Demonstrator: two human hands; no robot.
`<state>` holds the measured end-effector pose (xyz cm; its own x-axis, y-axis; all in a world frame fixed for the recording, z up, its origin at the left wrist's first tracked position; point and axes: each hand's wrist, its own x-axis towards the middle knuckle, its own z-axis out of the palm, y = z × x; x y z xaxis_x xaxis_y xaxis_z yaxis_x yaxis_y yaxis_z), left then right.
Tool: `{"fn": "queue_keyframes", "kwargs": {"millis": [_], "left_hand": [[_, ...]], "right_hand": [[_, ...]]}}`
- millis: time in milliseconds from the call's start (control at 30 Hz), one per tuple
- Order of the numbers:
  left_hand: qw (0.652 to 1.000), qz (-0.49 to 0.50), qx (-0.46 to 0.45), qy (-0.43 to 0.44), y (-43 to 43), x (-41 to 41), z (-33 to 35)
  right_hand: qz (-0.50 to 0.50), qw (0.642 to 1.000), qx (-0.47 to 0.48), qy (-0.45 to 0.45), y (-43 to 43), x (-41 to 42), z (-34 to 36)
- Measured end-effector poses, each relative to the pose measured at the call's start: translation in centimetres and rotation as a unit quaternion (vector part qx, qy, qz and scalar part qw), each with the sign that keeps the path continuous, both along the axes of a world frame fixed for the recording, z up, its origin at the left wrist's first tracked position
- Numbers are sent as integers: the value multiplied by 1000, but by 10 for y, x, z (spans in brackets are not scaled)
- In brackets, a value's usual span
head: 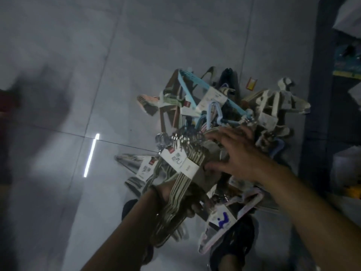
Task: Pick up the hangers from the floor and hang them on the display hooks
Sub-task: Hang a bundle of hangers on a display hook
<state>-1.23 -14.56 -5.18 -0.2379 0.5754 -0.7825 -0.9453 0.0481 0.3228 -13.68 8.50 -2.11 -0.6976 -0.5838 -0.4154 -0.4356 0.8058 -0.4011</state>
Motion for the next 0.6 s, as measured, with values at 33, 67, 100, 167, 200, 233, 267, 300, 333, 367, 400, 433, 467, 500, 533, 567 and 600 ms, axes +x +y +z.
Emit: {"fn": "queue_keyframes", "kwargs": {"millis": [33, 67, 100, 167, 200, 233, 267, 300, 333, 367, 400, 433, 467, 500, 533, 567, 600], "left_hand": [[1000, -5, 1, -8, -10, 1, 3], [1000, -1, 1, -6, -19, 5, -1], [1000, 16, 7, -6, -27, 8, 2], [996, 86, 22, -11, -47, 14, 5], [990, 138, -17, -1, -59, 19, 1], [976, 198, -85, 20, -71, 22, -1], [950, 268, -159, 26, -83, 29, -9], [917, 345, -200, 24, -92, 35, -13], [897, 387, -215, 15, -99, 40, -20], [897, 384, -217, 21, -103, 42, -21], [923, 316, -214, 47, -106, 41, -22], [952, 203, -214, 77, -105, 36, -25], [966, 85, -218, 108, -102, 30, -33], [957, -14, -251, 147, -97, 24, -46], [932, -80, -301, 188, -94, 20, -62], [900, -116, -354, 226, -90, 17, -77], [874, -135, -399, 243, -87, 16, -92]], "right_hand": [[17, 999, -4, -31, -12, -8, -4], [21, 998, -14, -53, -23, -15, -10], [22, 997, -24, -67, -35, -20, -13], [25, 996, -4, -83, -59, -26, -12], [32, 996, 19, -85, -71, -26, -12], [45, 994, 46, -83, -83, -27, -12], [59, 992, 73, -84, -95, -28, -13], [69, 989, 96, -89, -106, -30, -17], [74, 986, 114, -99, -116, -32, -22], [80, 982, 133, -106, -124, -36, -29], [90, 978, 154, -107, -130, -39, -37], [100, 974, 175, -101, -134, -43, -45], [109, 971, 193, -91, -138, -46, -54], [118, 967, 209, -84, -142, -48, -63], [128, 963, 223, -77, -146, -50, -71], [137, 960, 235, -71, -149, -50, -80], [141, 957, 244, -69, -151, -48, -90]]}}
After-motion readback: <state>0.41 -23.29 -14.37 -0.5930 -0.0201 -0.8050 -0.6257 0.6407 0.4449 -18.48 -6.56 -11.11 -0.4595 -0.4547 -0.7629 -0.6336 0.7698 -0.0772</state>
